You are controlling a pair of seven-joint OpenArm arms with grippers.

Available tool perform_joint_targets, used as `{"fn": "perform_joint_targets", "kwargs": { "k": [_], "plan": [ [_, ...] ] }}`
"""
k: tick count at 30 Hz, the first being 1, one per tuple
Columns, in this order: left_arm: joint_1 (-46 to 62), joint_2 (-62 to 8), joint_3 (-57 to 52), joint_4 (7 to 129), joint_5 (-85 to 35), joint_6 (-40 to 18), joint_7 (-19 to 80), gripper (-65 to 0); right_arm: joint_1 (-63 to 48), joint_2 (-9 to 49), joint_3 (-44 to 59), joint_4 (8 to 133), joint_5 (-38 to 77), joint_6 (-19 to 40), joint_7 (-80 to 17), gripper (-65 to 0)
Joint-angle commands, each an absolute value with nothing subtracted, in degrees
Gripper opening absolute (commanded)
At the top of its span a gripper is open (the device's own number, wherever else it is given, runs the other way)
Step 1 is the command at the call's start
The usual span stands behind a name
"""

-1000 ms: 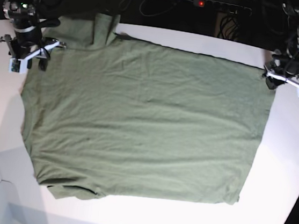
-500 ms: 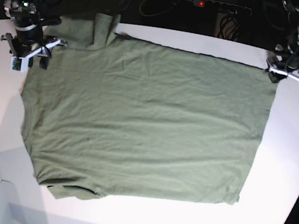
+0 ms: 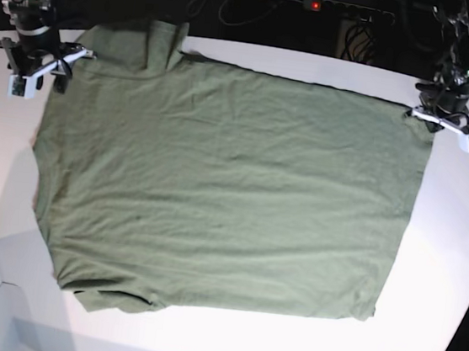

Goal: Layout the t-shirt on the table in an organized manner, then fold the t-shirt properly
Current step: 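Grasp the shirt's collar-side corners with both grippers and pull outward, then lift the collar-side edge with both grippers and fold it over the shirt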

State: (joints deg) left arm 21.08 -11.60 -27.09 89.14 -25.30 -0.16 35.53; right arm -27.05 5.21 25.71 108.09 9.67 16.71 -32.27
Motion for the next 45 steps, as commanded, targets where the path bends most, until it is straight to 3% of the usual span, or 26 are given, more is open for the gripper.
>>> {"fn": "perform_joint_targets", "kwargs": {
  "k": [1, 15, 32, 35, 37, 45],
  "plan": [
    [21.49, -11.74, -26.51, 89.10, -25.63, -0.31, 38.55, -65.0, -27.91, 5.67, 26.24, 109.14, 10.07, 16.75, -31.08, -37.5],
    [21.32, -11.65, -26.42, 89.10, -25.63, -0.31, 38.55, -65.0, -35.03, 2.77, 22.11, 108.70, 10.07, 16.84, -31.25, -37.5],
    [21.41, -11.65, -26.68, 89.10, -25.63, -0.31, 38.55, -65.0, -34.77, 2.77, 20.09, 101.67, 9.80, 16.84, -33.36, -38.5],
    [21.49, -11.65, -26.68, 89.10, -25.63, -0.31, 38.55, -65.0, -34.77, 2.86, 18.51, 101.41, 9.80, 16.84, -33.27, -49.5],
    [21.58, -11.65, -26.68, 89.10, -25.63, -0.31, 38.55, -65.0, -34.77, 2.86, 18.42, 101.41, 9.80, 16.84, -33.27, -63.6],
    [21.76, -11.65, -26.77, 92.35, -25.98, -0.31, 38.55, -65.0, -33.80, 2.77, 19.82, 106.07, 9.98, 16.75, -33.27, -65.0]
  ]
}}
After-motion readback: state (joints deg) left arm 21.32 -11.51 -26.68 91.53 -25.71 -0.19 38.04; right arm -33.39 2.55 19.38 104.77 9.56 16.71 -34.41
